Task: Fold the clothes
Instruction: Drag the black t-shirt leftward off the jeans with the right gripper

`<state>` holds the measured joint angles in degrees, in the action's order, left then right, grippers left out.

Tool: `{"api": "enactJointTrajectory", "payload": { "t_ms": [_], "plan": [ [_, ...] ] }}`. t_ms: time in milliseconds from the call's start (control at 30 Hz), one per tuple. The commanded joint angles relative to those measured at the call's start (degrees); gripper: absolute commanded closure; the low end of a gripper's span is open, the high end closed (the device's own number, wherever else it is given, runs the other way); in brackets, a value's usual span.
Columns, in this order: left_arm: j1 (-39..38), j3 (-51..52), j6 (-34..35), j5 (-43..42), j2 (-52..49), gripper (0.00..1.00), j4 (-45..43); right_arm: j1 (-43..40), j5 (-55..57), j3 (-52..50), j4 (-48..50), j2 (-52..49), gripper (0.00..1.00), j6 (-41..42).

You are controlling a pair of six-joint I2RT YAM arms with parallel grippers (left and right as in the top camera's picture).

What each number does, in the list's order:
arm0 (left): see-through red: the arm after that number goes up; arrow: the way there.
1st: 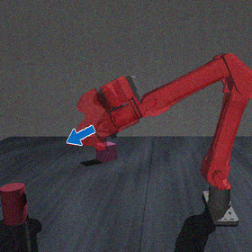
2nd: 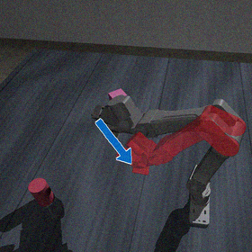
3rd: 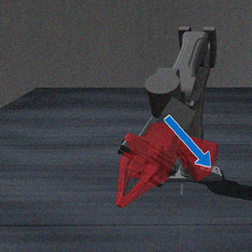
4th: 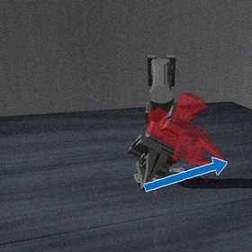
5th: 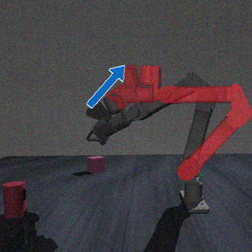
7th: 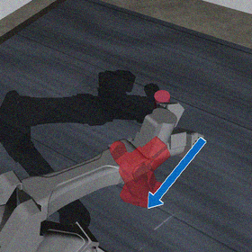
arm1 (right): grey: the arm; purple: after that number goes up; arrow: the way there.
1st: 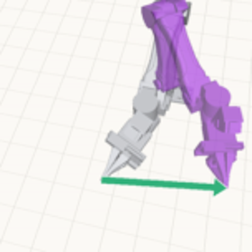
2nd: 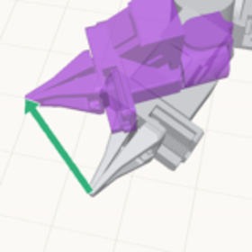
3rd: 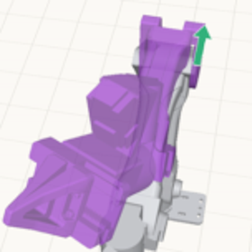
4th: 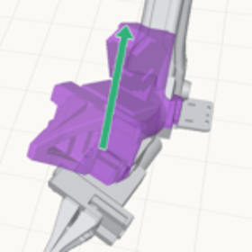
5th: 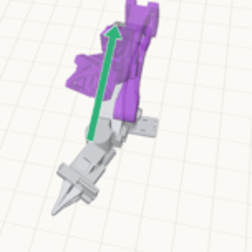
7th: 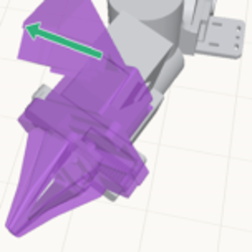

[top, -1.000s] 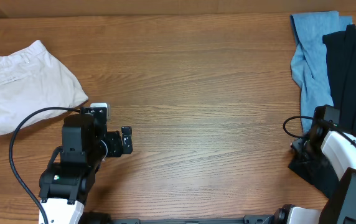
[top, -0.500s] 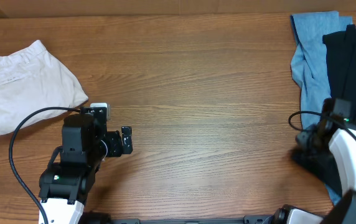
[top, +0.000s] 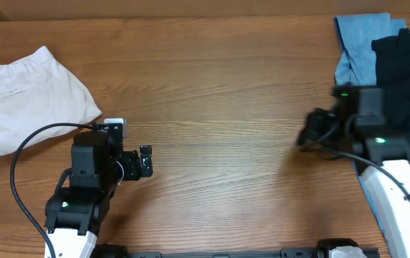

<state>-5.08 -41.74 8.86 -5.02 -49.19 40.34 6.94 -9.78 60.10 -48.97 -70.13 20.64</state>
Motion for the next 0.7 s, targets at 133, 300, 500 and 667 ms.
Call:
{"api": "enactJointTrajectory", "payload": {
  "t_ms": [133,300,500,667],
  "plan": [
    [0.46,-1.60,0.59,-0.98,0.07,0.00,-0.28,17.44,-2.75,0.72,13.20,-5.77,0.94,2.10],
    [0.46,-1.60,0.57,-0.96,0.07,0.00,-0.26,25.97,-2.75,0.72,25.16,-13.29,0.94,2.12],
    [0.46,-1.60,0.57,-0.96,0.07,0.00,-0.28,31.69,-2.73,0.72,41.03,-20.68,0.93,2.10],
    [0.46,-1.60,0.59,-0.98,0.07,0.00,-0.28,32.70,-1.44,0.74,51.78,-23.02,0.59,2.10]
  ]
}}
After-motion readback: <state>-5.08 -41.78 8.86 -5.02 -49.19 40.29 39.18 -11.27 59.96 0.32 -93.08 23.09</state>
